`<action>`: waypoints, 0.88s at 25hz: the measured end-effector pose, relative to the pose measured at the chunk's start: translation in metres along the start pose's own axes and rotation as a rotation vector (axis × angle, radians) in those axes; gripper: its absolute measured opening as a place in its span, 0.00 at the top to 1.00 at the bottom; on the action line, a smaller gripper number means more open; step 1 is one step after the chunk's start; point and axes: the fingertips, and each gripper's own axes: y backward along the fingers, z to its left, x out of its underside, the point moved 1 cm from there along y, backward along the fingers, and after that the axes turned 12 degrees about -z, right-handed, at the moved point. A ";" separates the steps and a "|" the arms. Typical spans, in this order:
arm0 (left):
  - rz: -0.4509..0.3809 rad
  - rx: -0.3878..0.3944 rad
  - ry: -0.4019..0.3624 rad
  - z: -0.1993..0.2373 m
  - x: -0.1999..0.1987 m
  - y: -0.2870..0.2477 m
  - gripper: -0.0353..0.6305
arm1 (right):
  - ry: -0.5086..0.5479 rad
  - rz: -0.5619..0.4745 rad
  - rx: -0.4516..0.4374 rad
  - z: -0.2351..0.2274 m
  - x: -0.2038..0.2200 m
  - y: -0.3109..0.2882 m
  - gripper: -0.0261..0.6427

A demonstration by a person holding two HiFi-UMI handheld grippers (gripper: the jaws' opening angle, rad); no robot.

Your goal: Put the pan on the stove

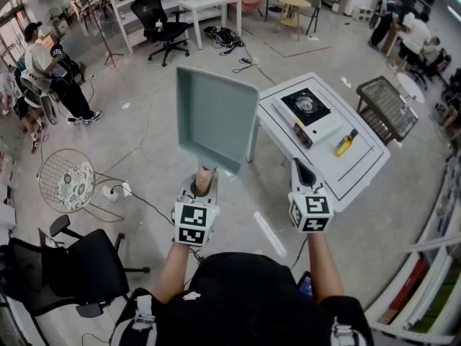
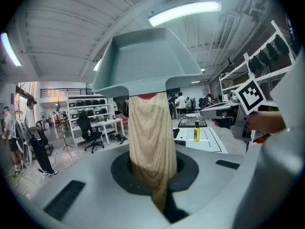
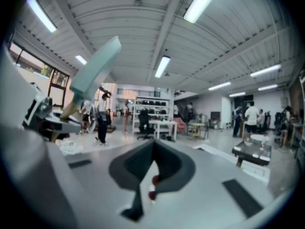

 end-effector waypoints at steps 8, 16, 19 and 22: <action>-0.003 -0.010 -0.010 0.001 -0.002 -0.003 0.91 | 0.001 0.003 -0.003 -0.003 0.003 -0.002 0.91; 0.001 -0.012 -0.005 -0.003 -0.003 -0.004 0.91 | -0.026 0.018 -0.020 -0.005 0.009 0.001 0.91; 0.007 -0.016 -0.004 -0.008 -0.001 -0.005 0.91 | -0.025 0.029 -0.026 -0.009 0.012 0.003 0.91; 0.012 -0.020 0.008 -0.015 0.001 -0.010 0.91 | -0.025 0.043 -0.032 -0.016 0.017 0.004 0.91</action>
